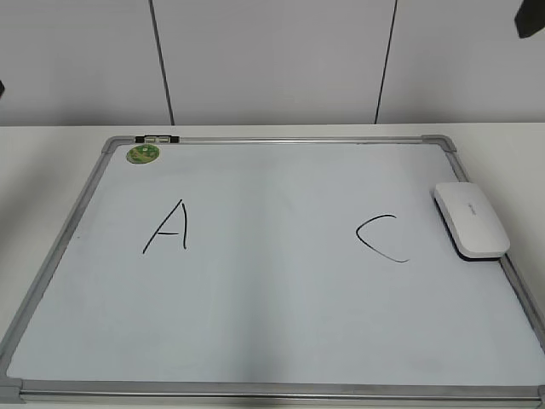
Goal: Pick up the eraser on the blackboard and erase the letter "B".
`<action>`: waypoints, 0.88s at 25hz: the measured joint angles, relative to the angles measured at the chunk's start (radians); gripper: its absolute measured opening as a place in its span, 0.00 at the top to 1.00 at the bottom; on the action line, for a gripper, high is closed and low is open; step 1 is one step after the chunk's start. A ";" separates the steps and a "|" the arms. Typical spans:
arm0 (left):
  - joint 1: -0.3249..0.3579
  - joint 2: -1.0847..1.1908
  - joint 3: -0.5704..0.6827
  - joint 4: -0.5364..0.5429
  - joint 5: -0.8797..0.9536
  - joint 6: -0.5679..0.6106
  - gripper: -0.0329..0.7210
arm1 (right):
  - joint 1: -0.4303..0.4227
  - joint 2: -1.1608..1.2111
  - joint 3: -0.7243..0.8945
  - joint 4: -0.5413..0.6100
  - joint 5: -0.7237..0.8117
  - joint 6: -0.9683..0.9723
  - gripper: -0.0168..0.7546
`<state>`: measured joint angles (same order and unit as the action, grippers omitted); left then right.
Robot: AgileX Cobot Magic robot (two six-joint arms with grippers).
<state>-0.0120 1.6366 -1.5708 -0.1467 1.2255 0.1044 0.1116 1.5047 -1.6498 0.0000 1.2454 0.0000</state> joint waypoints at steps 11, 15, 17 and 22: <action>-0.002 -0.396 0.248 -0.052 0.016 -0.036 0.32 | 0.000 -0.397 0.363 0.000 0.010 -0.012 0.21; -0.002 -0.555 0.411 -0.052 0.018 -0.039 0.32 | 0.000 -0.572 0.509 0.000 0.011 -0.013 0.21; -0.002 -0.621 0.475 -0.052 0.018 -0.039 0.32 | 0.000 -0.661 0.579 -0.006 0.011 -0.013 0.21; -0.002 -0.785 0.612 -0.058 0.020 -0.039 0.32 | 0.000 -0.863 0.731 -0.014 0.013 -0.013 0.21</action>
<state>-0.0138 0.8512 -0.9585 -0.2043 1.2455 0.0650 0.1116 0.6421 -0.9192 -0.0140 1.2587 -0.0125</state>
